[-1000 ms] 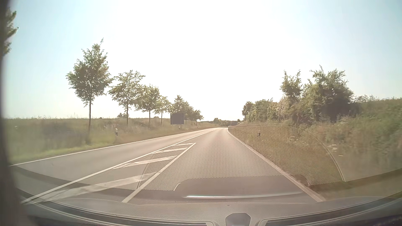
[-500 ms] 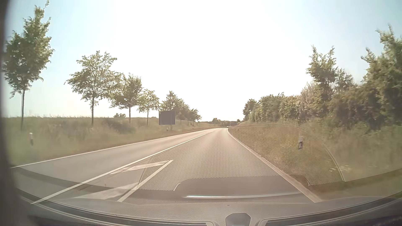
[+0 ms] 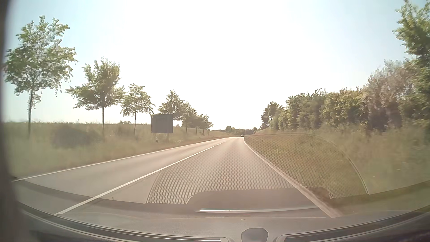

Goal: Follow the waypoints while adhering to traffic rules and regulations

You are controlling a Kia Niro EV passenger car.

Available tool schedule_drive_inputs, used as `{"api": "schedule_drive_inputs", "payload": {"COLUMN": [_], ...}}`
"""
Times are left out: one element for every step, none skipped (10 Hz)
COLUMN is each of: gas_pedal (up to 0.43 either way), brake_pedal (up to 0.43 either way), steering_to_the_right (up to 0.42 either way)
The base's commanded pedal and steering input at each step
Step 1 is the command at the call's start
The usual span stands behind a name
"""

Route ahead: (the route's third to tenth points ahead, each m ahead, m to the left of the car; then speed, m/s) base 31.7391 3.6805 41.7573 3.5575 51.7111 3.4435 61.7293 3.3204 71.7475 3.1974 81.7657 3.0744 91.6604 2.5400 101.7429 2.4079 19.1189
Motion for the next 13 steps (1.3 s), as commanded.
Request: {"api": "schedule_drive_inputs", "payload": {"gas_pedal": [0.28, 0.28, 0.28, 0.28, 0.28, 0.28, 0.287, 0.287, 0.287, 0.287, 0.287, 0.287, 0.287], "brake_pedal": [0.006, 0.006, 0.006, 0.006, 0.006, 0.006, 0.006, 0.006, 0.006, 0.006, 0.006, 0.006, 0.006], "steering_to_the_right": [0.005, 0.004, 0.005, 0.005, 0.005, 0.004, 0.005, 0.005, 0.004, 0.005, 0.005, 0.005, 0.004]}}
